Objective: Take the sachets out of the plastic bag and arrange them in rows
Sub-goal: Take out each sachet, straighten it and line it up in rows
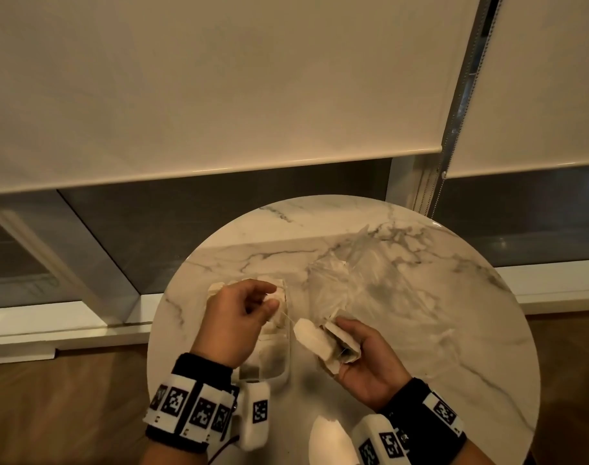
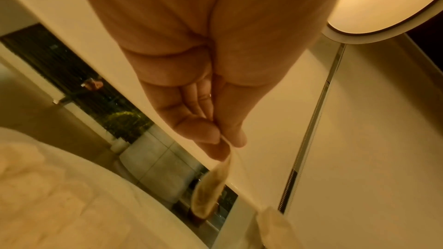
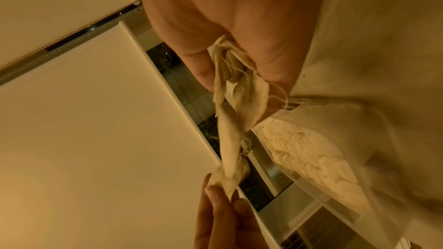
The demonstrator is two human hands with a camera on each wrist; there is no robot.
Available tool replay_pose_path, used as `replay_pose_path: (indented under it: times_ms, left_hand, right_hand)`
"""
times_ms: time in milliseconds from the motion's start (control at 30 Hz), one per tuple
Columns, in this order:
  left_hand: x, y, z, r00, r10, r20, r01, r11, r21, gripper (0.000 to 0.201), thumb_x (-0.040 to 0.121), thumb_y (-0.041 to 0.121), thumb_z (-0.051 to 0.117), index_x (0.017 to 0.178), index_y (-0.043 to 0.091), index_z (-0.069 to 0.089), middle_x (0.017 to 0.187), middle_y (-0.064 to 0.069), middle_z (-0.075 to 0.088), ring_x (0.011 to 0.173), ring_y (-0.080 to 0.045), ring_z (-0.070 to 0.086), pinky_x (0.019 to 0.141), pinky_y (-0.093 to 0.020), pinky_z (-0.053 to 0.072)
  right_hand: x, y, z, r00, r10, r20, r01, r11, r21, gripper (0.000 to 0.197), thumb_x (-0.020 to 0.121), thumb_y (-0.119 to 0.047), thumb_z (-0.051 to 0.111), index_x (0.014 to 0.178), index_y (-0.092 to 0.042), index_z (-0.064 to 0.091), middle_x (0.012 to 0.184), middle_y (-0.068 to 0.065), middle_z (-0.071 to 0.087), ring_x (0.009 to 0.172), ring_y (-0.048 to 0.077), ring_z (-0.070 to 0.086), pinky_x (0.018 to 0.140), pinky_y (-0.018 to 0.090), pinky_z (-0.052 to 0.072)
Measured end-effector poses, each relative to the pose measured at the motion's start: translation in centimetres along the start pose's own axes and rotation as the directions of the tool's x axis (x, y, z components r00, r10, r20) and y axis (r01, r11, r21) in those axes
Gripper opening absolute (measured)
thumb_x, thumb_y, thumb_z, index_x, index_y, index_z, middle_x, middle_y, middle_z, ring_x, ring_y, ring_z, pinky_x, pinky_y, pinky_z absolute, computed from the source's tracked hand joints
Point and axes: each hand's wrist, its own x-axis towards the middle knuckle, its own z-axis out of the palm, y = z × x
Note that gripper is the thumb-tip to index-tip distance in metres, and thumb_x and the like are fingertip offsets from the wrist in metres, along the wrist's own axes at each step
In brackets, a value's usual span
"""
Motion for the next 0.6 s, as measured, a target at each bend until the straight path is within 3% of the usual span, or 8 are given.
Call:
replay_pose_path:
  times_ms: [67, 167, 300, 400, 500, 600]
  left_hand:
    - [0.2, -0.2, -1.0, 1.000, 0.007, -0.016, -0.006, 1.000, 0.009, 0.014, 0.087, 0.012, 0.074, 0.095, 0.023, 0.076, 0.079, 0.006, 0.074, 0.069, -0.007, 0.068, 0.064, -0.018, 0.053]
    - [-0.1, -0.2, -1.1, 1.000, 0.000, 0.020, 0.000, 0.999, -0.032, 0.012, 0.088, 0.009, 0.073, 0.091, 0.020, 0.076, 0.077, 0.003, 0.074, 0.067, -0.013, 0.068, 0.063, -0.024, 0.054]
    - [-0.9, 0.2, -0.1, 0.994, -0.002, 0.107, 0.010, 0.997, -0.073, 0.009, 0.088, 0.008, 0.073, 0.089, 0.017, 0.076, 0.078, -0.001, 0.074, 0.073, -0.023, 0.069, 0.063, -0.028, 0.055]
    - [-1.1, 0.8, -0.1, 0.990, 0.033, 0.140, -0.017, 0.994, -0.109, 0.008, 0.087, 0.010, 0.073, 0.090, 0.017, 0.076, 0.077, 0.000, 0.074, 0.072, -0.022, 0.069, 0.064, -0.028, 0.056]
    - [-1.2, 1.6, -0.1, 0.985, 0.072, 0.159, -0.045, 0.985, -0.166, 0.008, 0.088, 0.009, 0.073, 0.091, 0.016, 0.076, 0.075, 0.000, 0.072, 0.067, -0.014, 0.065, 0.062, -0.024, 0.052]
    - [-1.4, 2.0, 0.0, 0.979, 0.099, 0.178, -0.059, 0.974, -0.219, 0.010, 0.089, 0.006, 0.071, 0.091, 0.014, 0.075, 0.075, -0.001, 0.071, 0.067, -0.011, 0.064, 0.063, -0.023, 0.051]
  right_hand:
    - [0.2, 0.2, -0.1, 0.999, 0.043, 0.012, -0.044, 0.998, 0.039, 0.024, 0.081, -0.007, 0.065, 0.104, -0.001, 0.064, 0.095, 0.019, 0.066, 0.077, 0.026, 0.064, 0.063, 0.034, 0.058]
    - [0.3, 0.8, 0.2, 0.995, 0.100, 0.021, -0.101, 0.994, 0.029, 0.014, 0.088, -0.010, 0.063, 0.097, 0.000, 0.064, 0.088, 0.019, 0.065, 0.069, 0.027, 0.066, 0.060, 0.036, 0.061]
    - [0.5, 2.0, 0.6, 0.987, 0.127, 0.100, -0.124, 0.992, -0.035, 0.027, 0.090, -0.019, 0.066, 0.088, 0.006, 0.072, 0.095, 0.024, 0.066, 0.080, 0.031, 0.066, 0.067, 0.038, 0.061]
    - [0.3, 2.6, 0.7, 0.974, 0.143, 0.175, -0.126, 0.986, -0.105, 0.031, 0.093, -0.024, 0.069, 0.104, 0.004, 0.074, 0.108, 0.023, 0.066, 0.095, 0.031, 0.061, 0.073, 0.037, 0.059]
    - [0.2, 3.2, 0.8, 0.962, 0.164, 0.219, -0.132, 0.979, -0.154, 0.045, 0.071, -0.014, 0.089, 0.109, 0.003, 0.072, 0.103, 0.022, 0.067, 0.092, 0.031, 0.067, 0.068, 0.033, 0.061]
    - [0.0, 3.2, 0.6, 0.955, 0.155, 0.254, -0.101, 0.972, -0.214, 0.068, 0.046, -0.002, 0.099, 0.108, 0.007, 0.071, 0.094, 0.023, 0.068, 0.075, 0.024, 0.072, 0.060, 0.027, 0.060]
